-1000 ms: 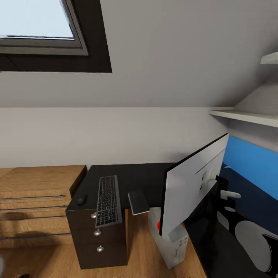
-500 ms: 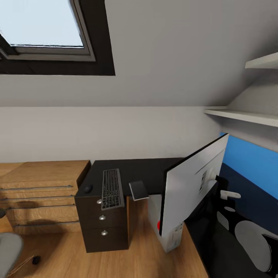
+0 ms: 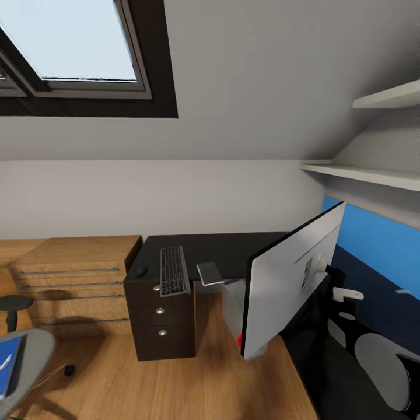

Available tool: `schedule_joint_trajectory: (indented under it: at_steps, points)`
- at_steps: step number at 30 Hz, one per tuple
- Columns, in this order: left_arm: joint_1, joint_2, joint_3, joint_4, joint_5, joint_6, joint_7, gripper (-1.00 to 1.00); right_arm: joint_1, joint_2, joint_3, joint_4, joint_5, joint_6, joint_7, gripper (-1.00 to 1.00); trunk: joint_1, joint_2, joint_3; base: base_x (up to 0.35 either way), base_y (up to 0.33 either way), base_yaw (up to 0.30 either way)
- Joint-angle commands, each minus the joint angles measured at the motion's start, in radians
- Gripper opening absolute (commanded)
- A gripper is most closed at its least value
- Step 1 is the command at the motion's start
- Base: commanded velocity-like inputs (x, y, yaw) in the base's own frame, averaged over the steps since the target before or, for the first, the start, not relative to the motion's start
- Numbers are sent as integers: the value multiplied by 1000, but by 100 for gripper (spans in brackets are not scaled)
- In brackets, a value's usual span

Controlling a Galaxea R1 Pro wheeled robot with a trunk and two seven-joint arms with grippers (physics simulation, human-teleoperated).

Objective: In the bedroom, organize the workspace by keeping the computer under the desk, ensuring the monitor is on the desk, placing the keyboard on the desk next to the monitor, placing the mouse on the desk next to the keyboard, moving the folder from the swivel chair onto the desk next to the mouse, stacking the notebook on top of the folder with the pen on top of the notebook, and positioning the swivel chair next to the desk.

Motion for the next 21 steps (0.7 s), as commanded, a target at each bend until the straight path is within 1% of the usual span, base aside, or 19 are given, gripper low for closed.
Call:
schedule_joint_trajectory:
  at_steps: [1, 17, 21]
  points:
    - [-1, 1, -2, -2, 6, -5, 2, 100, -1, 0, -6, 3, 5, -3, -4, -100, 0, -1, -1, -332, 0, 0]
    - [-1, 1, -2, -2, 6, -5, 2, 100, -1, 1, -6, 3, 6, -3, -4, -100, 0, -1, -1, -332, 0, 0]
    - [-1, 1, -2, -1, 7, -5, 1, 100, -1, 5, -7, 2, 4, -3, -4, -100, 0, -1, -1, -332, -1, 0]
